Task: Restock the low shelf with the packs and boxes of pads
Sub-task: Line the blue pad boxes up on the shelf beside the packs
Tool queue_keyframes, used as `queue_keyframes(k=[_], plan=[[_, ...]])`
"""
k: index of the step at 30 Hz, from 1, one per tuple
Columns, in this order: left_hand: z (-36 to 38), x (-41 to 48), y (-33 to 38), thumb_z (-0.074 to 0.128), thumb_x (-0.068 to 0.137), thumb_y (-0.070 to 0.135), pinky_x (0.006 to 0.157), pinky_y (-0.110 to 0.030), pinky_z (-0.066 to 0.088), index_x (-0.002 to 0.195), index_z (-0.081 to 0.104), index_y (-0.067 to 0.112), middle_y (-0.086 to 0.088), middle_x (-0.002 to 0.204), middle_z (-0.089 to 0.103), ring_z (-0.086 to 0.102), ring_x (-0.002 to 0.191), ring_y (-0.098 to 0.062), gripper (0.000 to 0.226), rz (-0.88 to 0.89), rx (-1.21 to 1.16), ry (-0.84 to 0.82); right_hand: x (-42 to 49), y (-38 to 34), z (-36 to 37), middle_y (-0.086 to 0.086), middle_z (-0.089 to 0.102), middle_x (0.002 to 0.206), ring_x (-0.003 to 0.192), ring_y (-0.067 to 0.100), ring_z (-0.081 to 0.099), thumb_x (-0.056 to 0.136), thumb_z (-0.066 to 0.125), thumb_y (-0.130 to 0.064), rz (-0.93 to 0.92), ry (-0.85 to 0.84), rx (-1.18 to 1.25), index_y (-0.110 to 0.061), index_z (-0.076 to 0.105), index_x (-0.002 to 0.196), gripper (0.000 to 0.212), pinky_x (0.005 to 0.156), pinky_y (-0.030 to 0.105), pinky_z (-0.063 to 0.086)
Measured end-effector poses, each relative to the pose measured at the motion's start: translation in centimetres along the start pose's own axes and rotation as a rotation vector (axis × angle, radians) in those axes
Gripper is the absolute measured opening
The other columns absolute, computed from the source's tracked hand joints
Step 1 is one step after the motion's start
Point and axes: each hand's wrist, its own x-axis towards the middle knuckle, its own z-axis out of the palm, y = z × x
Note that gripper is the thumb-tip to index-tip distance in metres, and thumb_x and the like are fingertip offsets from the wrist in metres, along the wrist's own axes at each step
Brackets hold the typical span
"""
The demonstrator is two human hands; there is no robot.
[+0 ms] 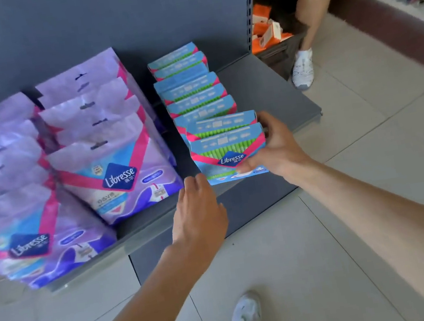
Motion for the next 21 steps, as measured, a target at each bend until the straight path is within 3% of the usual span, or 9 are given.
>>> queue_keyframes(k=[6,10,12,15,17,21], plan=[[-0.7,1.7,-0.9,0.05,0.092,0.023,0.081,-0.035,0.042,0.123,0.045,0.013,-0.006,0.116,0.047,0.052,0.111,-0.027,0.032,-0.017,0.07,0.012,3.1,0.6,3.0,-0.001,0.07,0.099,0.09,0.017,0.069,0.03,0.086,0.0,-0.027,0.05,-0.038,-0.015,0.053,0.103,0.081,0.076,0.042,0.058],[-0.7,2.4,-1.0,0.048,0.094,0.028,0.084,-0.038,0.044,0.125,0.047,0.013,-0.005,0.119,0.048,0.052,0.112,-0.027,0.034,-0.014,0.04,0.0,3.2,0.5,3.0,-0.009,0.066,0.092,0.082,0.004,0.066,0.037,0.087,0.011,-0.016,0.07,-0.024,-0.014,0.05,0.102,0.079,0.061,0.018,0.053],[-0.7,2.6,-0.9,0.048,0.094,0.029,0.085,-0.038,0.044,0.125,0.047,0.013,-0.005,0.12,0.048,0.052,0.112,-0.027,0.035,-0.013,0.026,-0.005,3.5,0.3,2.8,-0.01,0.065,0.09,0.079,0.002,0.065,0.039,0.088,0.01,-0.014,0.079,-0.039,-0.015,0.049,0.1,0.076,0.057,0.011,0.049],[-0.7,2.6,-0.9,0.048,0.094,0.03,0.085,-0.039,0.044,0.123,0.048,0.013,-0.005,0.119,0.049,0.052,0.111,-0.027,0.034,-0.006,0.016,-0.016,4.5,0.7,2.5,0.0,0.066,0.098,0.087,0.013,0.066,0.032,0.09,-0.004,-0.008,0.128,-0.091,-0.015,0.051,0.099,0.078,0.068,0.024,0.055],[-0.6,2.6,-0.8,0.048,0.093,0.031,0.085,-0.039,0.045,0.122,0.049,0.013,-0.005,0.119,0.05,0.052,0.111,-0.027,0.034,-0.002,0.004,-0.022,5.1,1.2,2.0,0.006,0.064,0.109,0.096,0.018,0.066,0.021,0.092,-0.016,0.004,0.143,-0.135,-0.016,0.054,0.104,0.091,0.079,0.036,0.058],[-0.7,3.0,-0.8,0.049,0.093,0.031,0.086,-0.039,0.046,0.122,0.05,0.013,-0.004,0.118,0.051,0.053,0.111,-0.026,0.034,0.003,-0.026,-0.015,5.5,1.4,1.1,0.003,0.071,0.108,0.099,0.018,0.068,0.036,0.092,-0.001,0.068,-0.029,-0.134,-0.01,0.056,0.116,0.088,0.082,0.044,0.058]])
